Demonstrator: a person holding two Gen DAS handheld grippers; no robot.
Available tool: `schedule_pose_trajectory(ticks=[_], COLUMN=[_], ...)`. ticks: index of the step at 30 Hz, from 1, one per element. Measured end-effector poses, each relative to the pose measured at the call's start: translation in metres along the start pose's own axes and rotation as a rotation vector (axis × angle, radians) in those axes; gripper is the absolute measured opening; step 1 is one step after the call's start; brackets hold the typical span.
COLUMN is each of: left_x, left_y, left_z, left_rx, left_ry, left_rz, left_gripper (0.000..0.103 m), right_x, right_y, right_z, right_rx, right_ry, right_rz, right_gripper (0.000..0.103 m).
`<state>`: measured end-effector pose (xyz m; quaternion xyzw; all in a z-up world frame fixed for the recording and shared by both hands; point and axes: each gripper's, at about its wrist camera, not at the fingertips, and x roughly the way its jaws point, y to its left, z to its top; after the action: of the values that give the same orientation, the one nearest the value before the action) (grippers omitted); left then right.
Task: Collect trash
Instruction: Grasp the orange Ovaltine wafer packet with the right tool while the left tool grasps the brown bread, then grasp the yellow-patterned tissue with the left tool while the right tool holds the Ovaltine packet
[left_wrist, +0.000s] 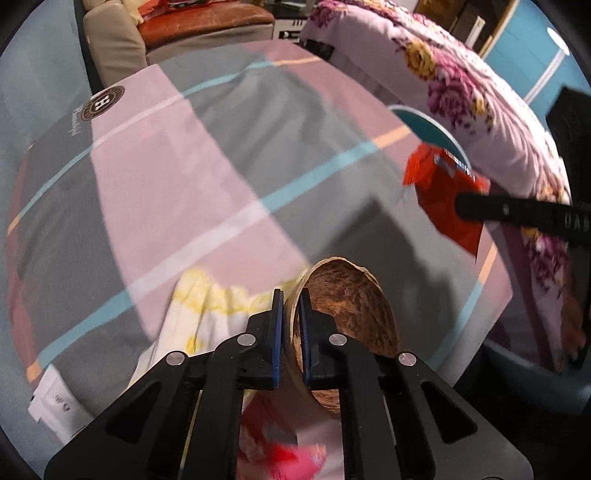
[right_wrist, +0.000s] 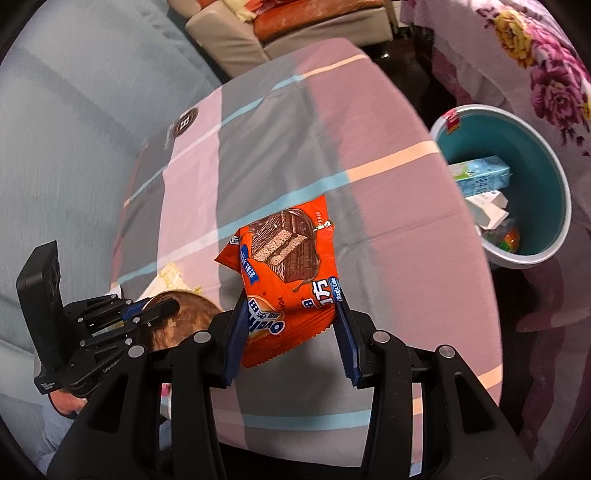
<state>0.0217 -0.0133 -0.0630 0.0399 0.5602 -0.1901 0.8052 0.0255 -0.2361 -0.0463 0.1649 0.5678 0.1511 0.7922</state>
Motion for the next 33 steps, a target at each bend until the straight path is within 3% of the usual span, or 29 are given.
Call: schedule_pose_trajectory(ticks=[6, 15, 18, 20, 22, 25, 30, 33], left_x=[0.013, 0.028, 0.031, 0.027, 0.021, 0.011, 0.005, 0.003], left_y=[-0.014, -0.007, -0.002, 0.001, 0.004, 0.005, 0.017, 0.027], left_z=[0.019, 0.025, 0.027, 0.031, 0.032, 0.028, 0.008, -0.008], left_rx=[-0.025, -0.061, -0.064, -0.070, -0.088, -0.083, -0.078, -0.077], left_ry=[-0.031, 0.022, 0.027, 0.011, -0.005, -0.011, 0.022, 0.063], left_rz=[-0.015, -0.044, -0.034, -0.030, -0.035, -0.049, -0.002, 0.003], left_gripper=[0.009, 0.015, 0.028, 0.046, 0.055, 0.057, 0.058, 0.071], right_x=[-0.010, -0.014, -0.012, -0.012, -0.012, -0.013, -0.014, -0.013], right_y=[-0.020, -0.036, -0.035, -0.035, -0.035, -0.035, -0.036, -0.036], right_z=[0.004, 0.008, 0.009, 0.009, 0.010, 0.010, 0.011, 0.012], right_rx=[0.031, 0.057, 0.059, 0.057, 0.058, 0.057, 0.057, 0.053], right_ry=[-0.025, -0.032, -0.028, -0.026, -0.027, -0.028, -0.025, -0.019], right_rz=[-0.012, -0.012, -0.011, -0.012, -0.014, -0.017, -0.016, -0.013], right_gripper=[0.041, 0.041, 0.041, 0.041, 0.041, 0.041, 0.041, 0.041])
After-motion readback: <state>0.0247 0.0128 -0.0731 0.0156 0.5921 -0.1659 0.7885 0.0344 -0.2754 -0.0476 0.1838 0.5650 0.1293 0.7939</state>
